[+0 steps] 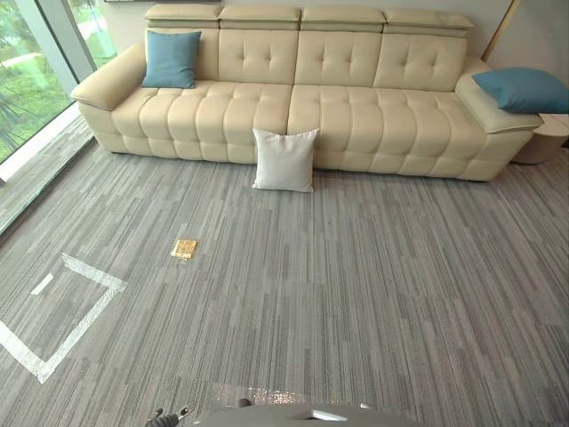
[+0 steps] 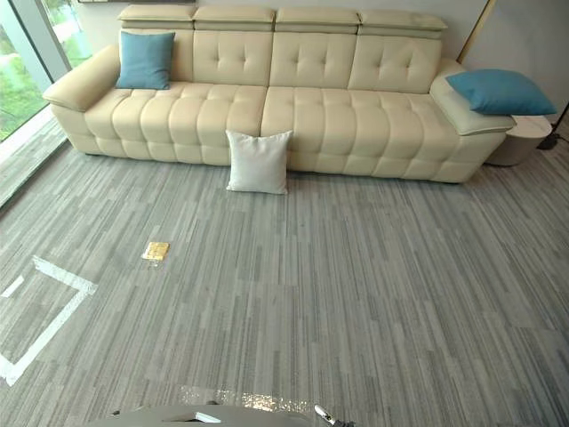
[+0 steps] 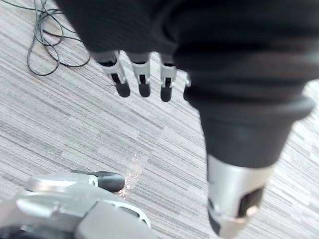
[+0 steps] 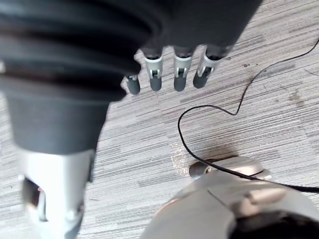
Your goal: Pick up cushions and gather them together orderly.
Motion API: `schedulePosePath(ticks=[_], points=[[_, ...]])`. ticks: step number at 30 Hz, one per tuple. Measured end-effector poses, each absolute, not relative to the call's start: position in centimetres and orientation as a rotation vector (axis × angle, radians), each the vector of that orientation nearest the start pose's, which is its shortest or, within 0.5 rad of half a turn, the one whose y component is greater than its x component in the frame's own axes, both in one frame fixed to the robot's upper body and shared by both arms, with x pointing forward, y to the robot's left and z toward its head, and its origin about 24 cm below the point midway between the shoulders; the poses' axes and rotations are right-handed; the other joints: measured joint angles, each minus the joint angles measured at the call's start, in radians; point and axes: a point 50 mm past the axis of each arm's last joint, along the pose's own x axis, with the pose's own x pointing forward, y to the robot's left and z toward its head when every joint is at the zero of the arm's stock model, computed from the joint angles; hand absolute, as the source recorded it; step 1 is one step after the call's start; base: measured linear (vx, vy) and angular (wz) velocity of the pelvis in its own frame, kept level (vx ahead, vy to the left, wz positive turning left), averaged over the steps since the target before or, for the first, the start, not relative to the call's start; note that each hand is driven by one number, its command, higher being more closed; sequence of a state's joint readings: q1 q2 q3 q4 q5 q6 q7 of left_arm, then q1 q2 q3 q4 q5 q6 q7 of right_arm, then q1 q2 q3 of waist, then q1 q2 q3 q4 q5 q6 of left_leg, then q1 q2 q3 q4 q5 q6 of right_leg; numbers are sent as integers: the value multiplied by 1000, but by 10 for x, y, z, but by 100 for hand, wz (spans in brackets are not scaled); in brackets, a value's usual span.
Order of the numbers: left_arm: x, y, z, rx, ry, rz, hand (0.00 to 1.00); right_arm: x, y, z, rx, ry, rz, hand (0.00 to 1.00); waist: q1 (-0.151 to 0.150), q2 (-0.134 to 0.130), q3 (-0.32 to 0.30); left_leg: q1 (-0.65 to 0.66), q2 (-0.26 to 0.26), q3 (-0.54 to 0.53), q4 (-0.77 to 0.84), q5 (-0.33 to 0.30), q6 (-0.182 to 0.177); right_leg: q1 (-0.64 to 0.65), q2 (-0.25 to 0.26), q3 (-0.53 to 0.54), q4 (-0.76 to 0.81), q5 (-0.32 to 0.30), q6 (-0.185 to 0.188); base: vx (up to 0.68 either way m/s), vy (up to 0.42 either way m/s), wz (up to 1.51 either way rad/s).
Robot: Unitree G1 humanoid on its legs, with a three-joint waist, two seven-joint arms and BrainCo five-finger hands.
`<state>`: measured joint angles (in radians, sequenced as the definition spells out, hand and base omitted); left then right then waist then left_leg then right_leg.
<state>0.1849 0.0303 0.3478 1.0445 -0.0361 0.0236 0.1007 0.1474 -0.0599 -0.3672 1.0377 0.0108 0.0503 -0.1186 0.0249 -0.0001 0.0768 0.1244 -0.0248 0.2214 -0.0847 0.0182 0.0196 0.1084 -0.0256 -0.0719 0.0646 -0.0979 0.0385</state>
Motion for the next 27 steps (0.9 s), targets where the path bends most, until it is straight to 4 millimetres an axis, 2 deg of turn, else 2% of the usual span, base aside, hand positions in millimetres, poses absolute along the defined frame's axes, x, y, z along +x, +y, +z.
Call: schedulePosePath(ticks=[14,27], points=[[41,209,-170,-130,1244,497,0,70,-226,-162,90,1175,-527,0,1,8,22,5,0,-3,-2,2,-4,29,2,-20,-42,19,0,-13,-18,2],[40,209,-170,-127,1246,494,0,71,-226,-163,108,1175,-540,0,0,6,27,1,-1,-4,-3,2,-4,31,2,-23,-52,21,-1,0,0,0]])
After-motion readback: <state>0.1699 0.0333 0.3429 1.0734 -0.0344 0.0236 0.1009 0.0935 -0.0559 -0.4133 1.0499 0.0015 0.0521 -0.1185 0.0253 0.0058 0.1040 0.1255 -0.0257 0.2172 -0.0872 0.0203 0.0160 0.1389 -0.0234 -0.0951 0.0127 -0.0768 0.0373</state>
